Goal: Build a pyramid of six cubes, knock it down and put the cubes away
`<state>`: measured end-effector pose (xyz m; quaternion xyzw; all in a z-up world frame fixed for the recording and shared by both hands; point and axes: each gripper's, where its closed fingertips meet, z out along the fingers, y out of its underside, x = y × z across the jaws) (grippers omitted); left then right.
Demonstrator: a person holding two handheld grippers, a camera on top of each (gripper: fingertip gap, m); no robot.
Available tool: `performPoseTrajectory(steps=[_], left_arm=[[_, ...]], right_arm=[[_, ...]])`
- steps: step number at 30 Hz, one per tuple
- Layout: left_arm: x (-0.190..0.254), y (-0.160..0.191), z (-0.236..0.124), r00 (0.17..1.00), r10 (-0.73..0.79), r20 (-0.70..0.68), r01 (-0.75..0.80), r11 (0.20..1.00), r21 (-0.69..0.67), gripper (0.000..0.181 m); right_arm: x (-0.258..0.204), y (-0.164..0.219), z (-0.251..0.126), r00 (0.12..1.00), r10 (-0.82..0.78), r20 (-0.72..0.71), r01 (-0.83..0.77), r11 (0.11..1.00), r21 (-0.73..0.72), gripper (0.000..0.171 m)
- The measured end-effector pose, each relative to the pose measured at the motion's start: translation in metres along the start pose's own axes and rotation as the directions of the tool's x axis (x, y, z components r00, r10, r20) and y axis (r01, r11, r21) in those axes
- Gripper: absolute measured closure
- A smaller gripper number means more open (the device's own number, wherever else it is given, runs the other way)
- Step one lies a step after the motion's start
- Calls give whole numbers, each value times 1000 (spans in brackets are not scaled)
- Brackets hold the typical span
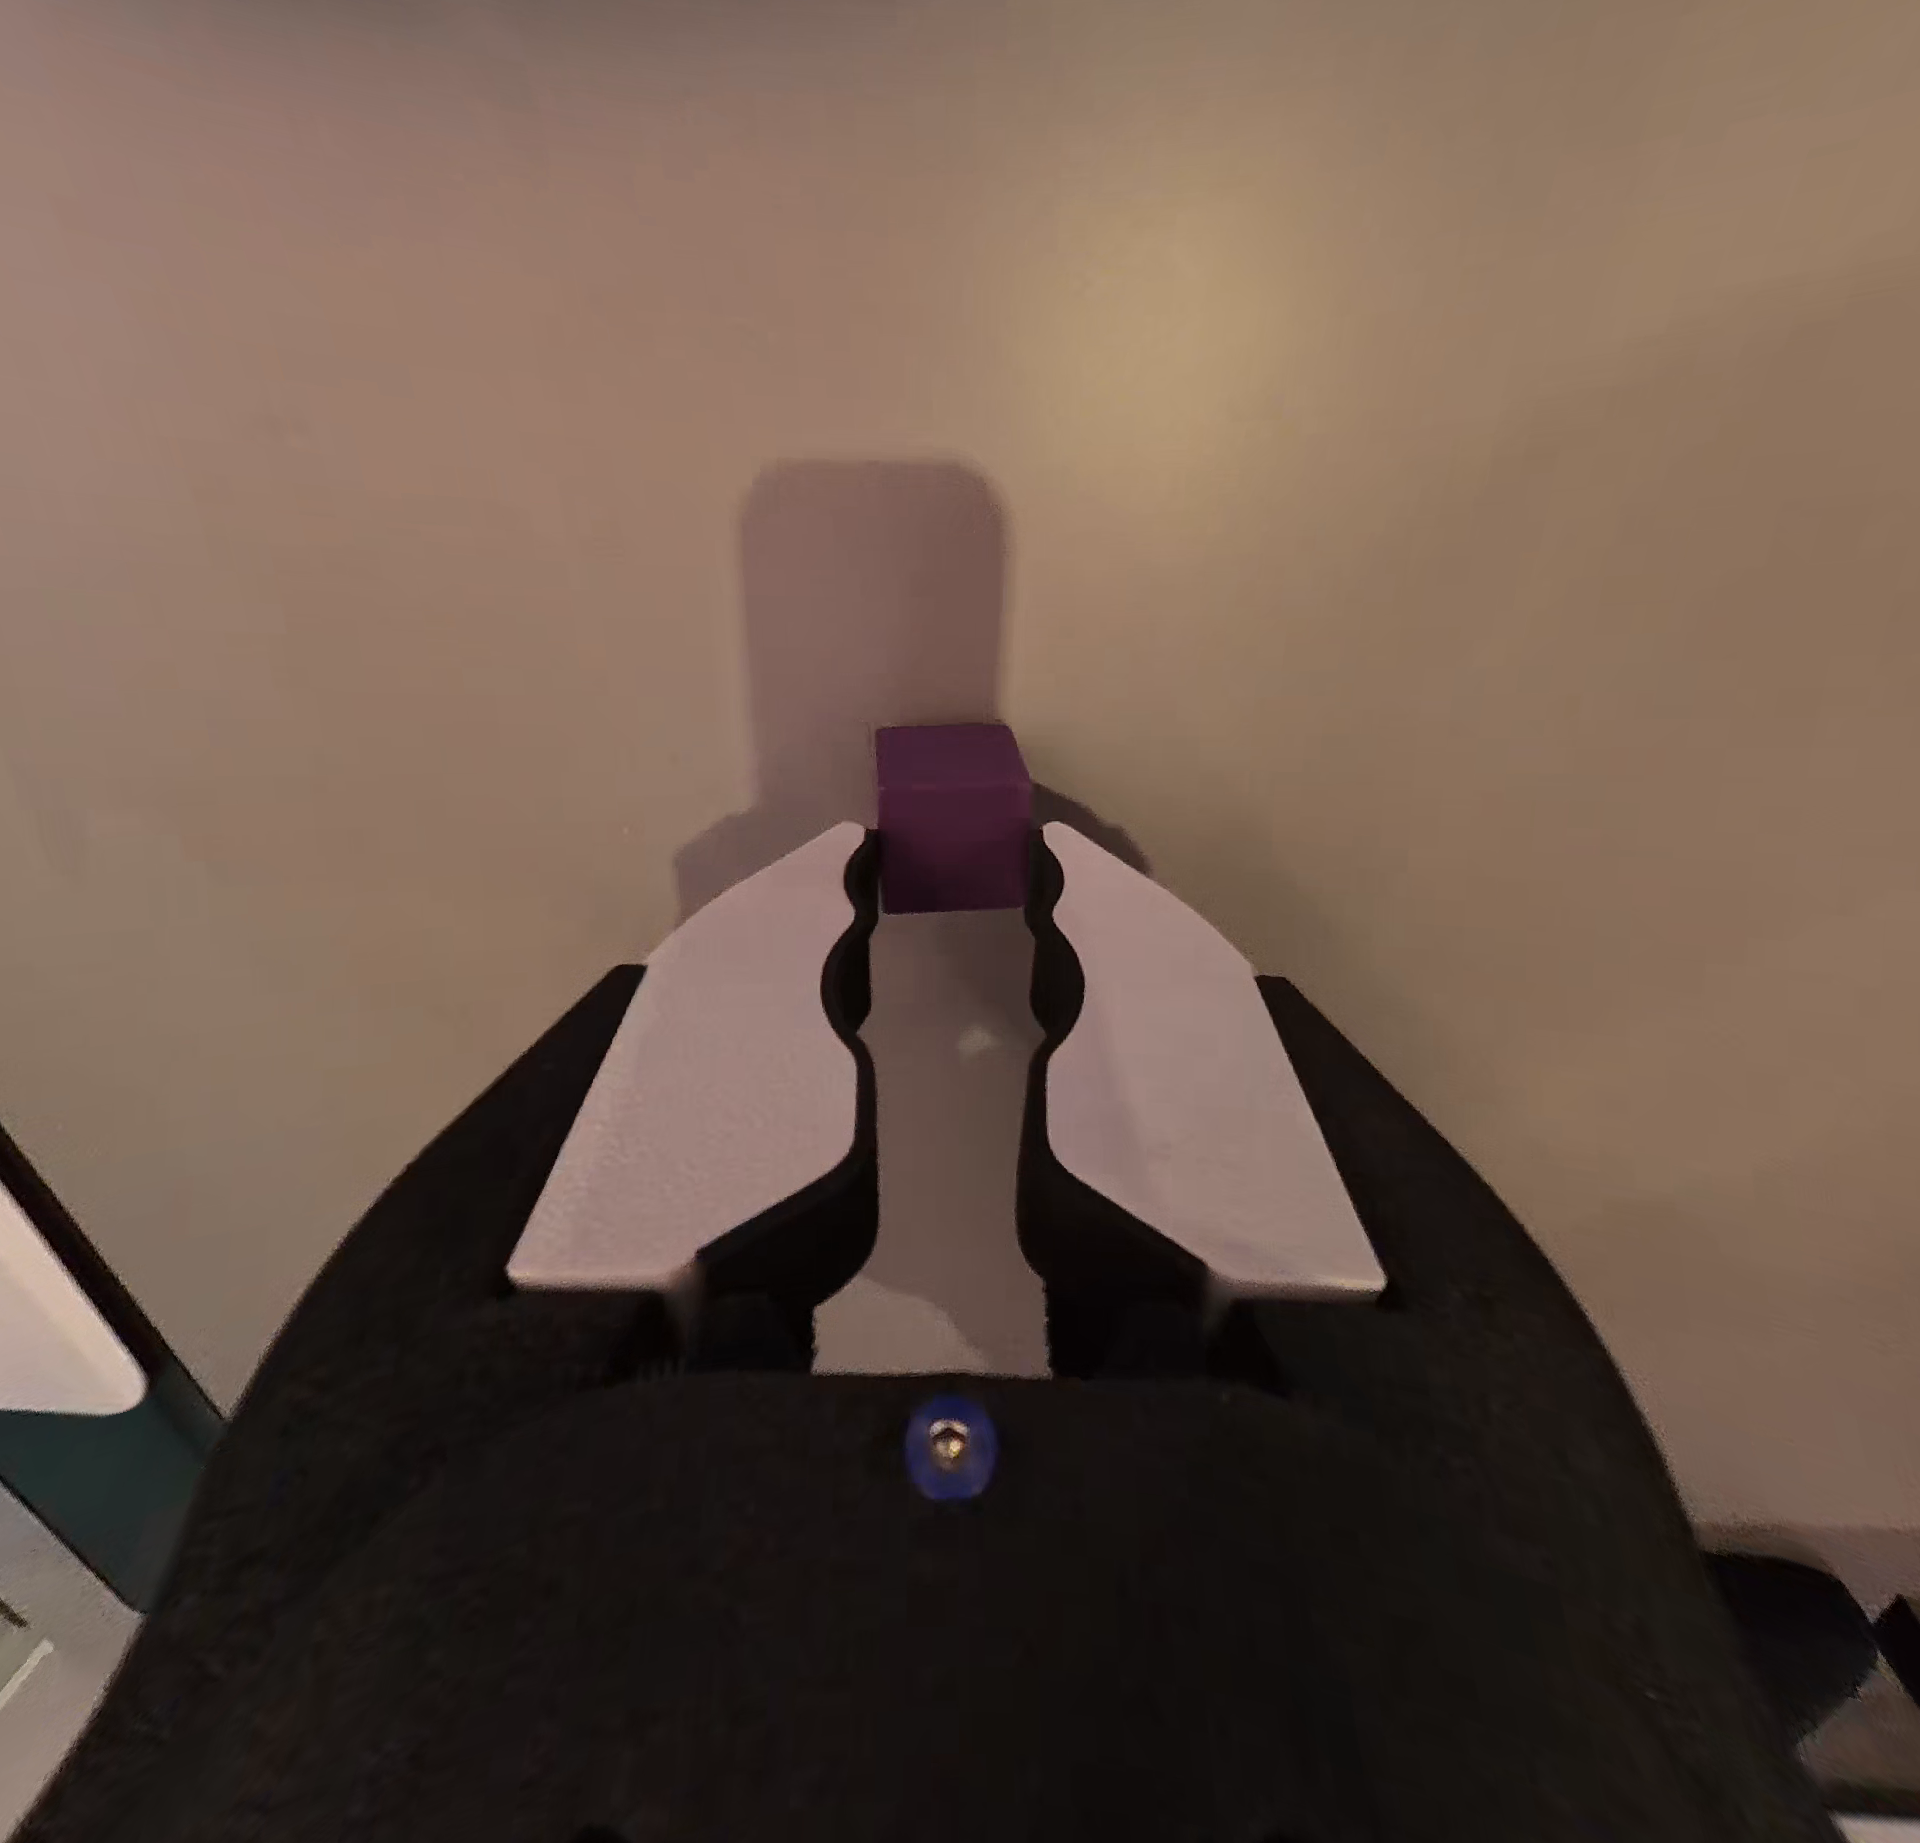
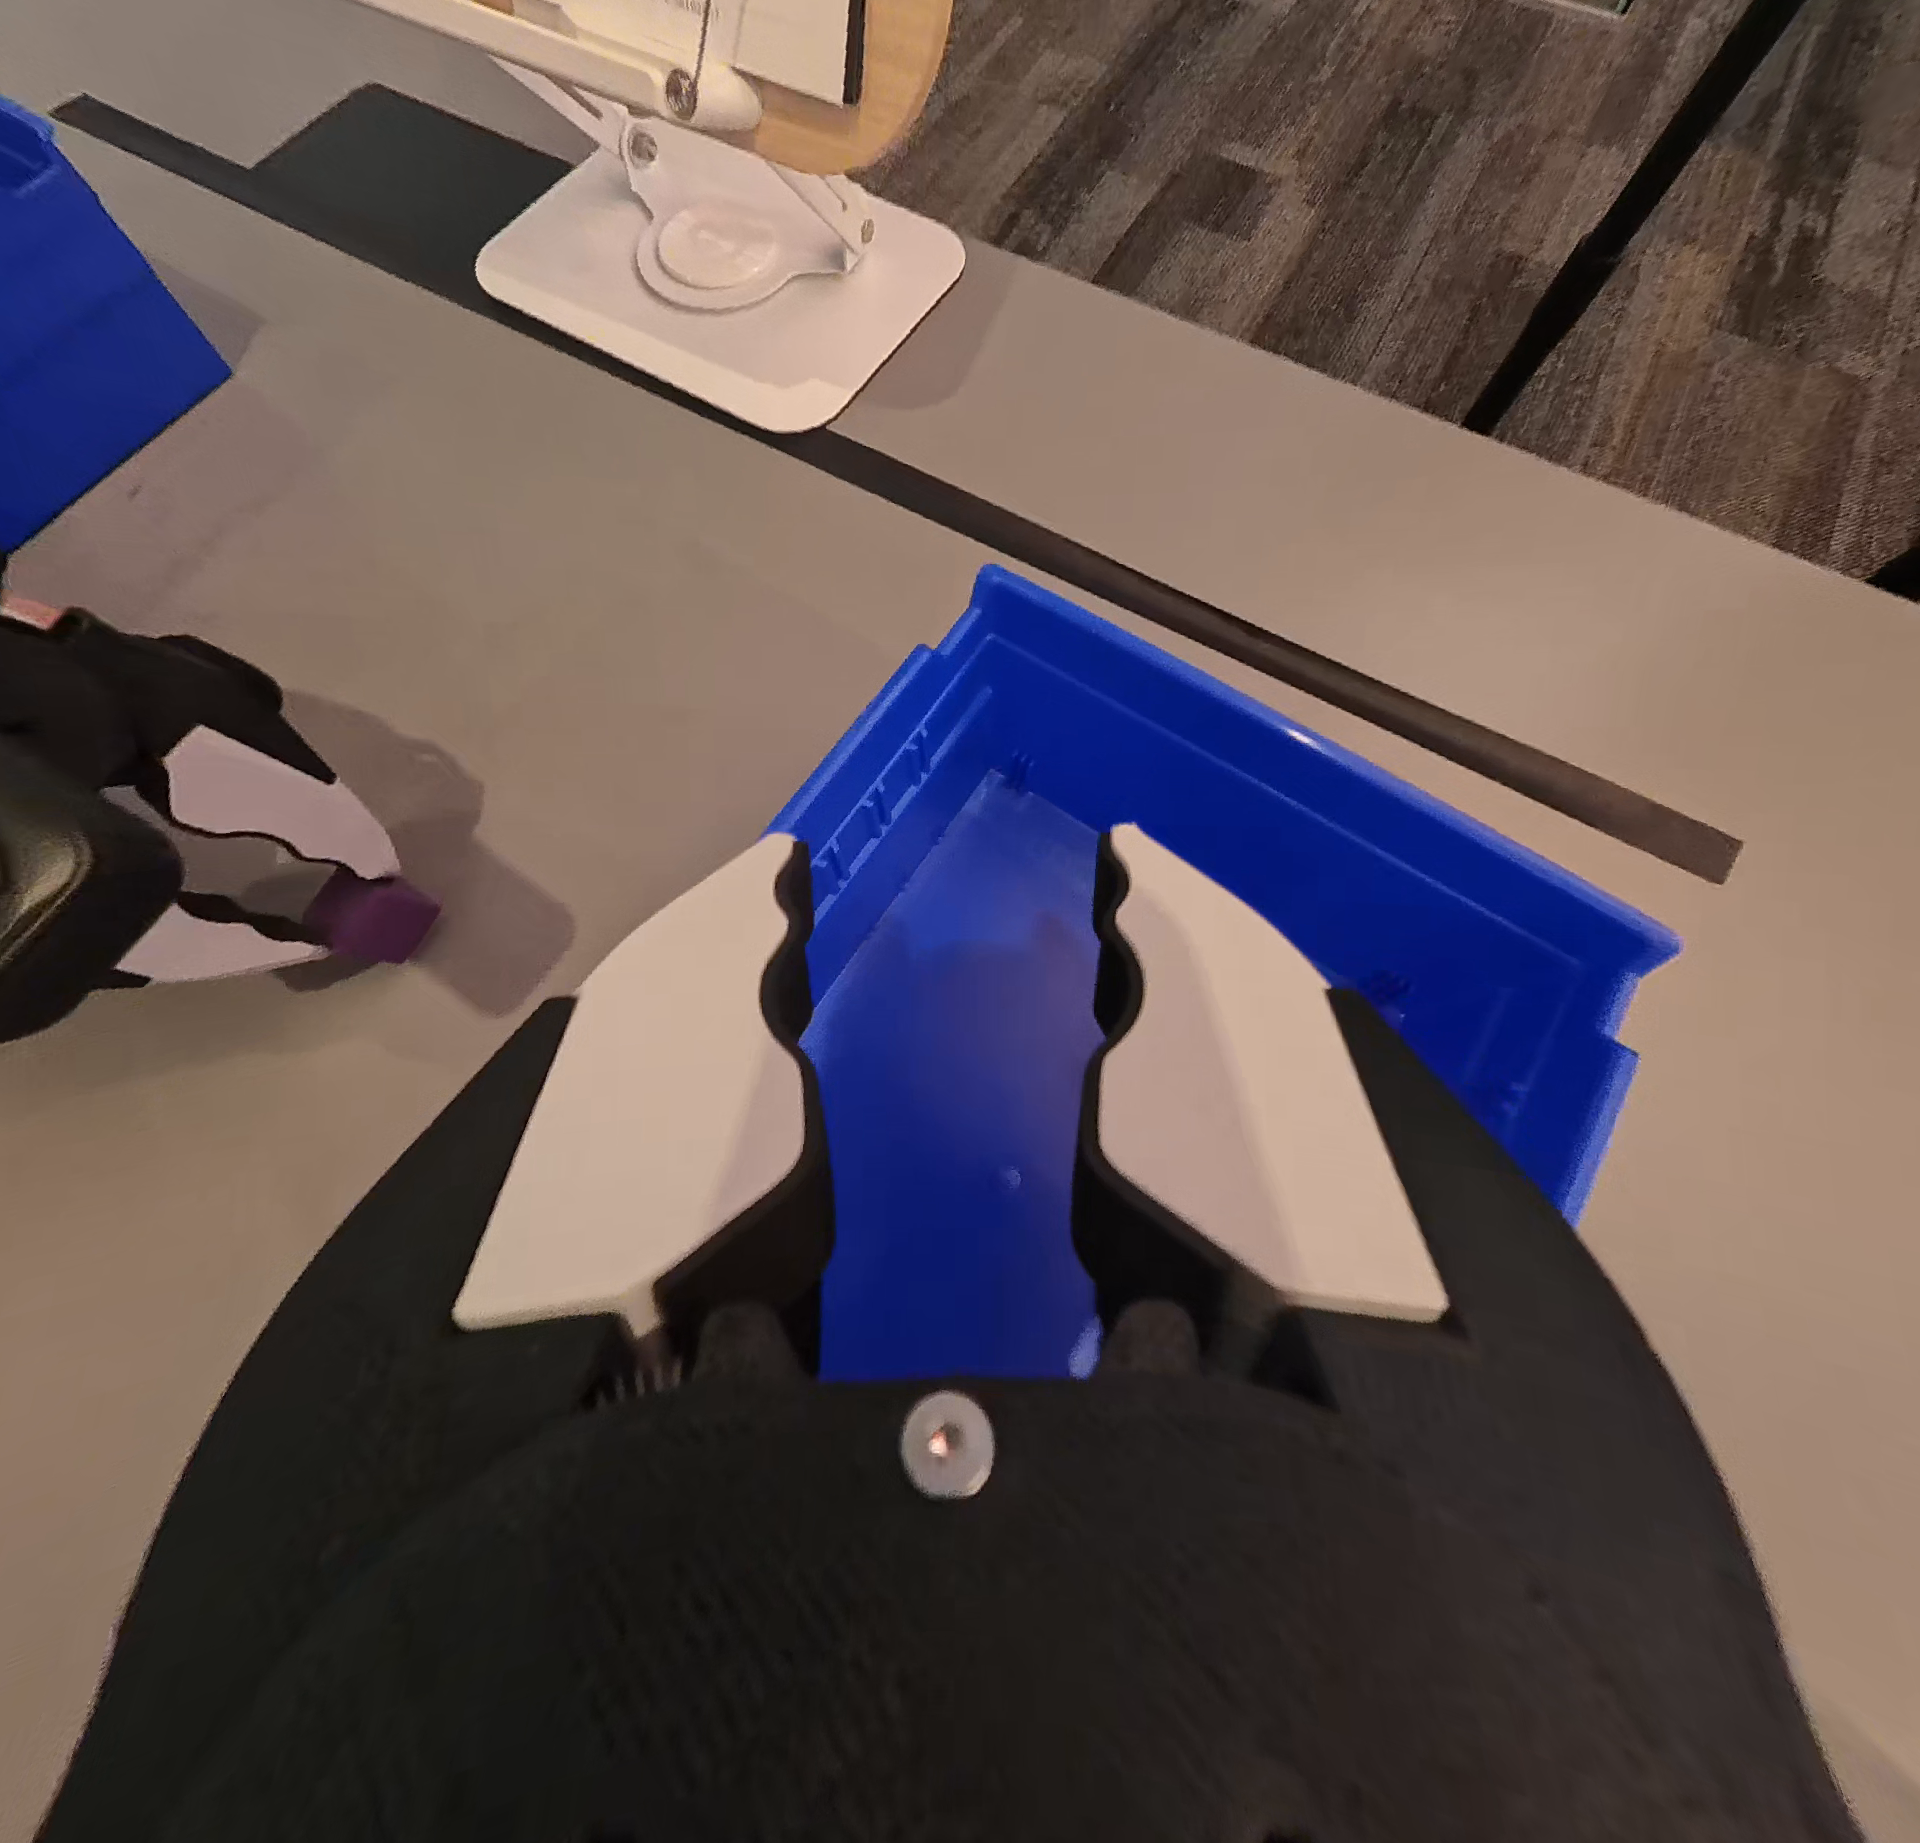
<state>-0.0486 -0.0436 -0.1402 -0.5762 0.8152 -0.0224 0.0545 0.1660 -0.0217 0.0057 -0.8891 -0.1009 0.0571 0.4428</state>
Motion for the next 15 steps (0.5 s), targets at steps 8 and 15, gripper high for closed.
performPoseTrajectory(steps=[8,15], left_arm=[[-1,-6,7,998,-18,-62,19,1000,18,155],[-4,-7,-16,1000,10,17,-12,995,96,141]], right_arm=[[3,9,7,1000,8,19,-8,999,-40,118],[3,12,9,999,25,44,-23,999,-41,117]])
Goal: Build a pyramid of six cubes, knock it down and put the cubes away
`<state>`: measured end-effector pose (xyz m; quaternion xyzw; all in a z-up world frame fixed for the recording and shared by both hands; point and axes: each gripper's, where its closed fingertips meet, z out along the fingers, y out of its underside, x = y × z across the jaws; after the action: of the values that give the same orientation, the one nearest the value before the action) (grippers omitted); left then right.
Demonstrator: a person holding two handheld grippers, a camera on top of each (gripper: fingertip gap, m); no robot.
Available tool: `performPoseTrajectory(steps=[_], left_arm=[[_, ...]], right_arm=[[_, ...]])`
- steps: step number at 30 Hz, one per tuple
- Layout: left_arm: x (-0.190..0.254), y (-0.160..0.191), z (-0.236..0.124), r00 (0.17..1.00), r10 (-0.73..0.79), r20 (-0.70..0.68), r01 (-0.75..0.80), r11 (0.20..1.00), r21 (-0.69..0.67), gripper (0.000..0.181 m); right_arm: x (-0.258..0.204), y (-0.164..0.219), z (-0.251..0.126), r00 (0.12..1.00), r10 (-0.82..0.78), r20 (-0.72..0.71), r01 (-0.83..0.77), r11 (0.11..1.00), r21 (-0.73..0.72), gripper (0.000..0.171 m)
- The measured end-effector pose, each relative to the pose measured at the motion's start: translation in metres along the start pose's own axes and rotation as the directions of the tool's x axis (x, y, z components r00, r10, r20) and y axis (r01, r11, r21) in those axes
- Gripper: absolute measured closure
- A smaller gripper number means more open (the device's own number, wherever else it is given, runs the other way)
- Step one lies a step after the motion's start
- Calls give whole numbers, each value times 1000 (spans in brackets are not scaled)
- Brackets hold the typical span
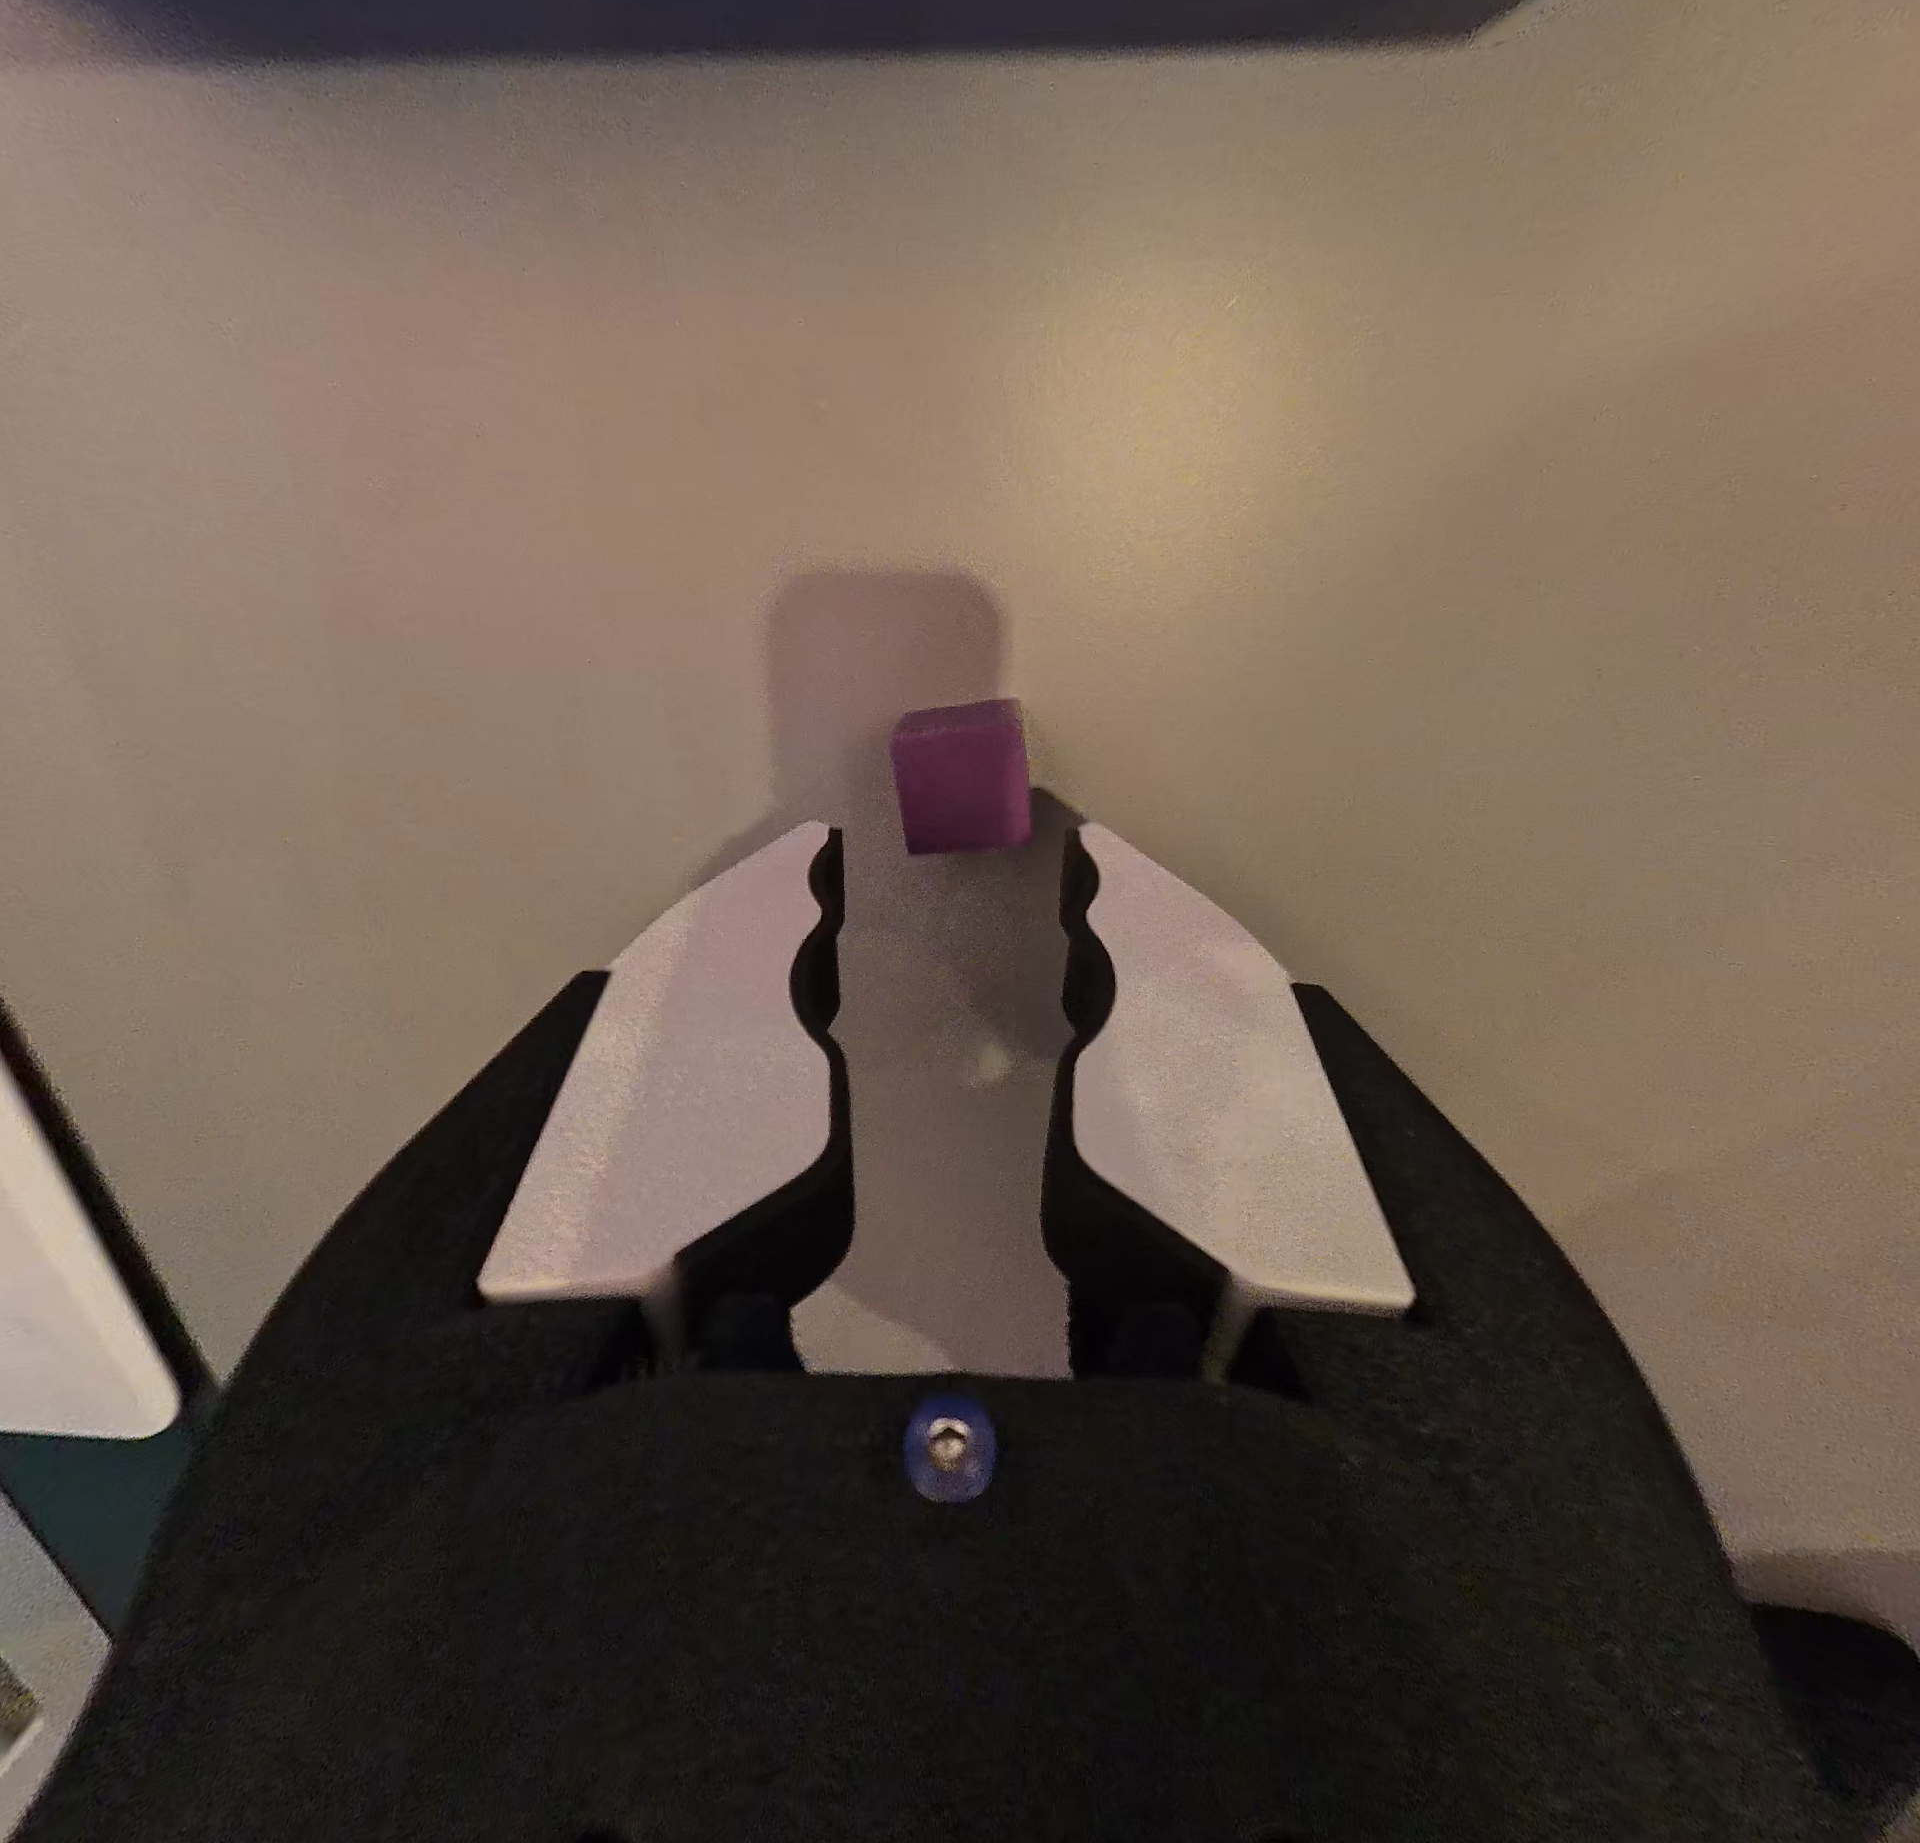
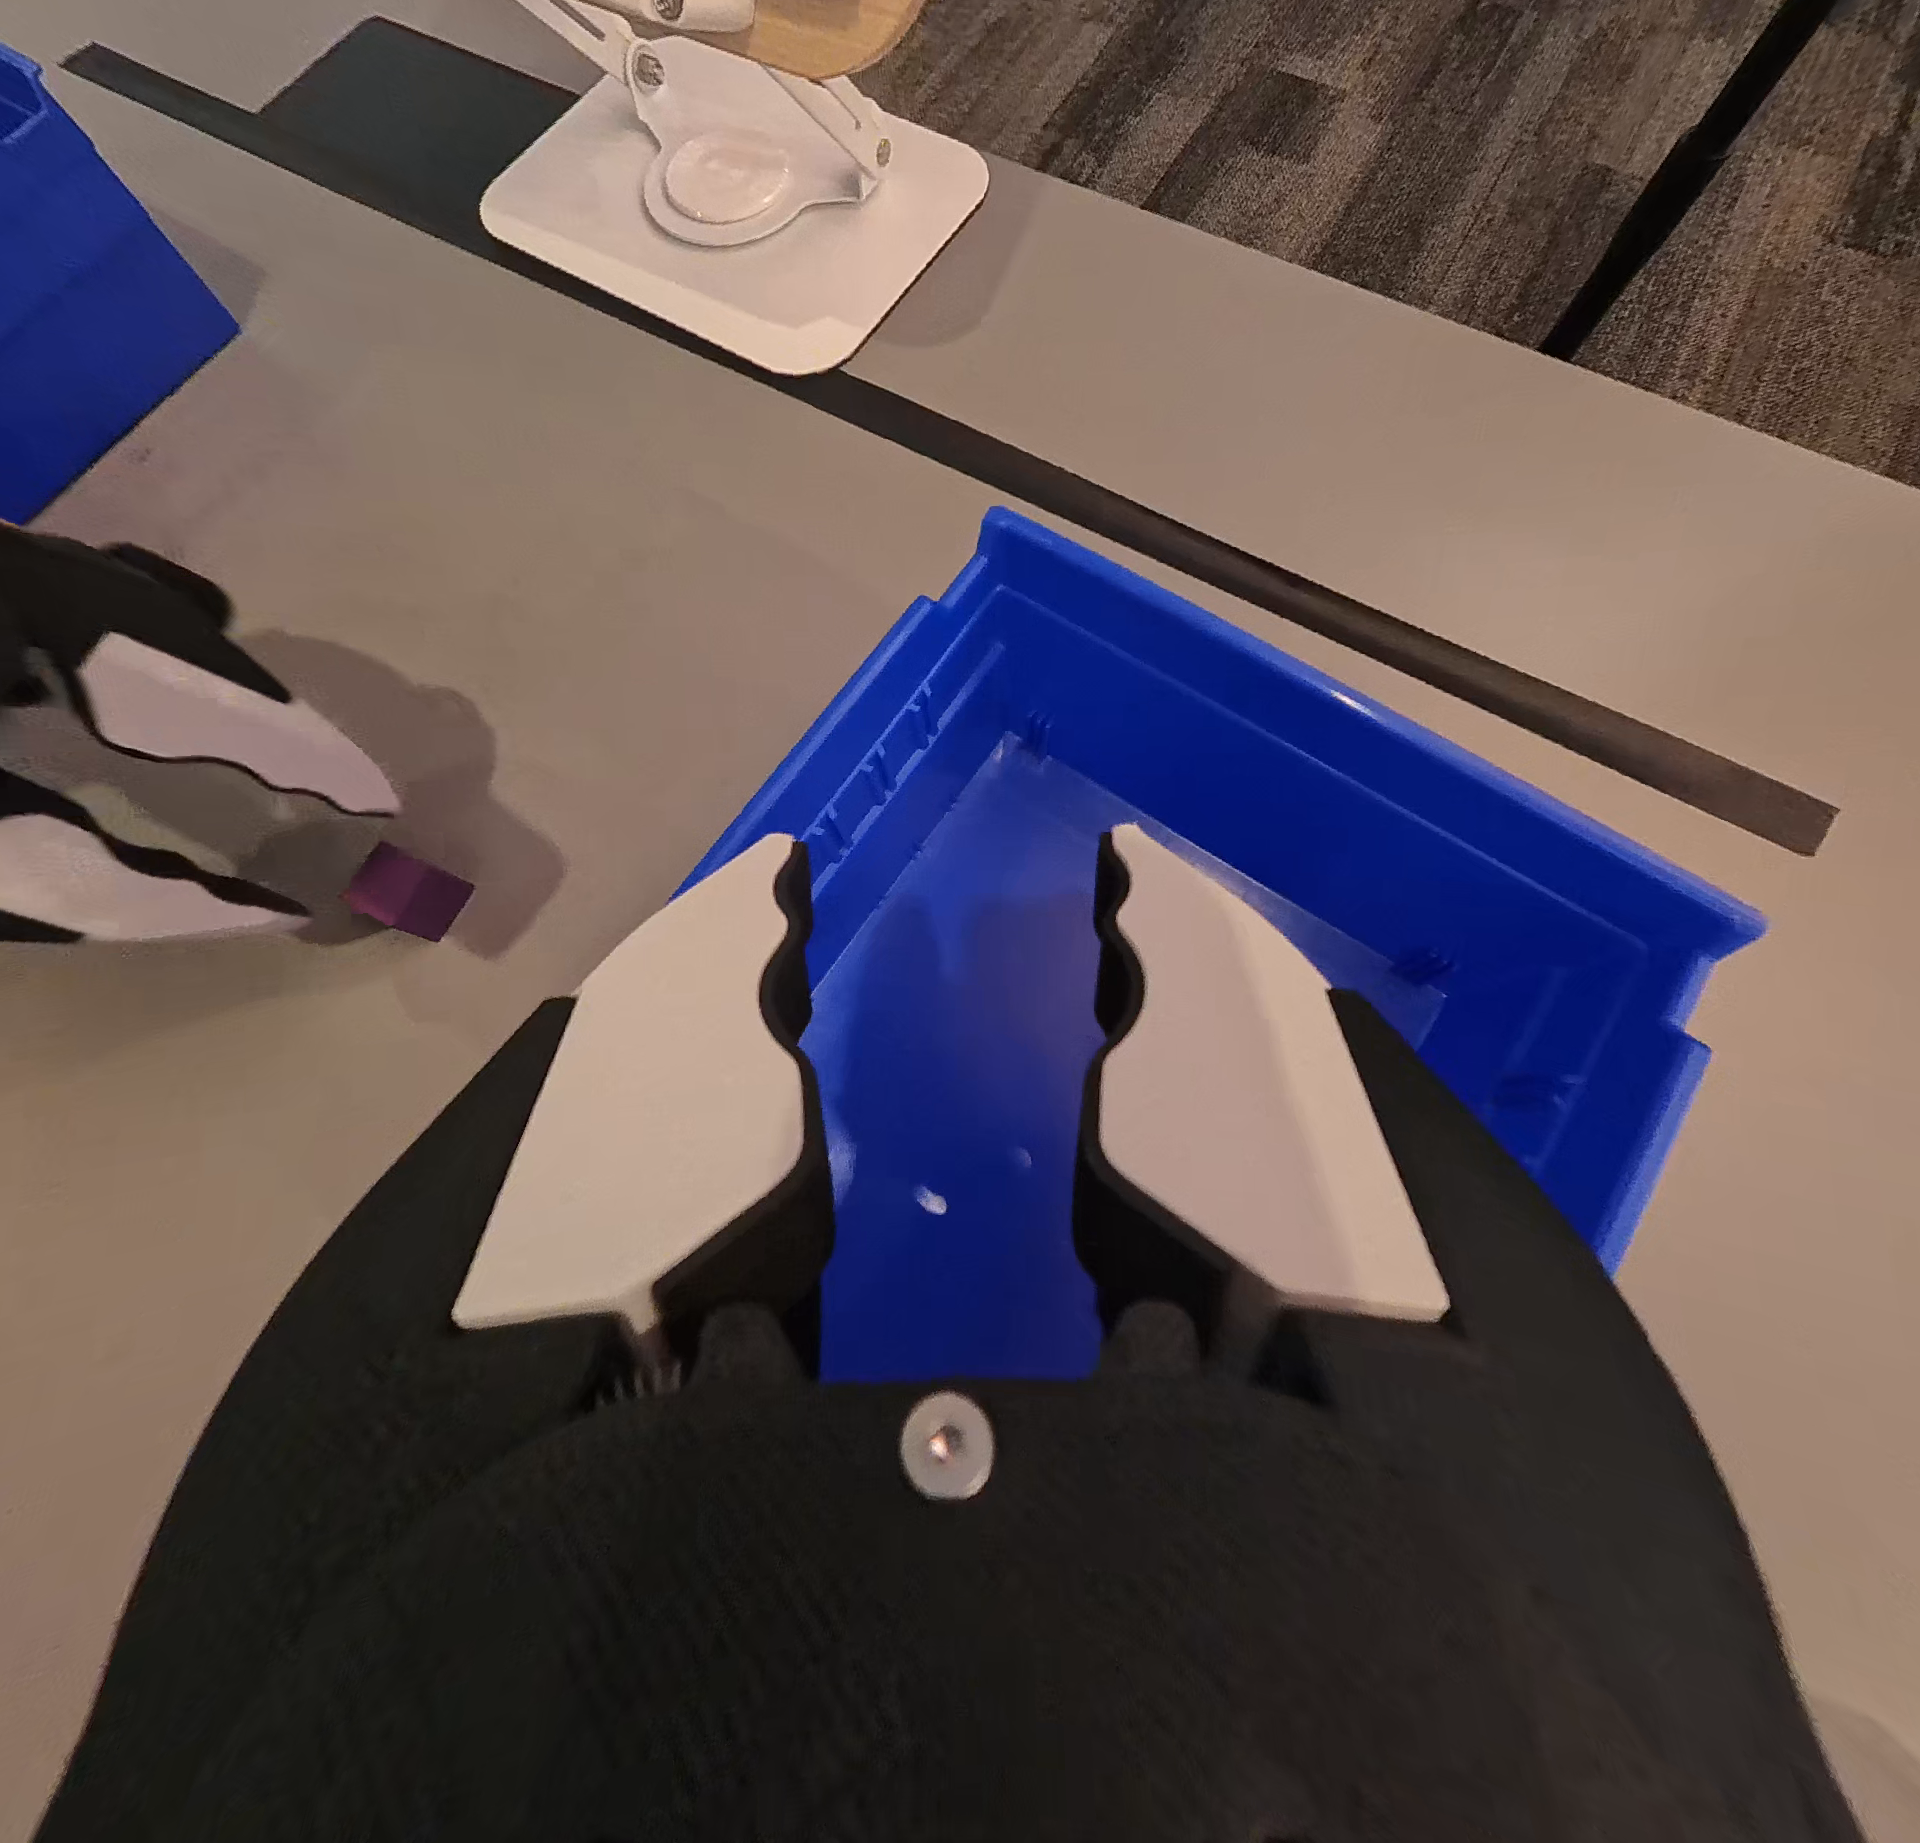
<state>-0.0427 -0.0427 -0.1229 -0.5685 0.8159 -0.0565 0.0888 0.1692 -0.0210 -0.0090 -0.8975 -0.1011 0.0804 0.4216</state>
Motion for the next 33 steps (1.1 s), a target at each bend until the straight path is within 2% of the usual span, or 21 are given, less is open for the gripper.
performPoseTrajectory(steps=[3,5,6,9,12,14,17,20,23,26,33], left_arm=[[0,-3,-52,995,-23,98,6,985,175,148],[-4,1,-102,971,-70,228,-9,944,329,140],[-7,10,-130,948,-111,299,-17,918,396,141],[-20,67,-197,836,-288,467,24,870,493,142],[-32,144,-228,715,-451,534,123,834,539,134],[-37,199,-224,674,-514,530,221,825,520,147],[-35,278,-186,674,-586,450,429,806,407,145],[-21,330,-141,714,-612,340,554,791,260,139],[-9,356,-109,752,-596,281,586,800,129,140],[-9,373,-90,765,-575,291,594,804,27,136],[-9,385,-59,777,-582,242,615,784,-88,135]], right_arm=[[1,-2,-4,1000,9,12,-10,1000,21,117],[2,-3,-6,1000,18,22,-18,999,35,117],[2,-4,-7,999,22,27,-23,999,43,117],[1,-5,-8,998,36,52,-39,997,59,117],[-2,-6,-6,997,34,70,-38,998,58,117],[-4,-6,-6,996,28,80,-33,998,56,117],[-7,-6,-5,995,34,97,-41,997,61,118],[-9,-5,-3,992,43,121,-51,997,60,117],[-9,-2,0,991,48,123,-54,997,46,117],[-8,2,3,992,46,121,-50,998,26,117],[-6,11,9,992,43,117,-41,999,-18,117]])
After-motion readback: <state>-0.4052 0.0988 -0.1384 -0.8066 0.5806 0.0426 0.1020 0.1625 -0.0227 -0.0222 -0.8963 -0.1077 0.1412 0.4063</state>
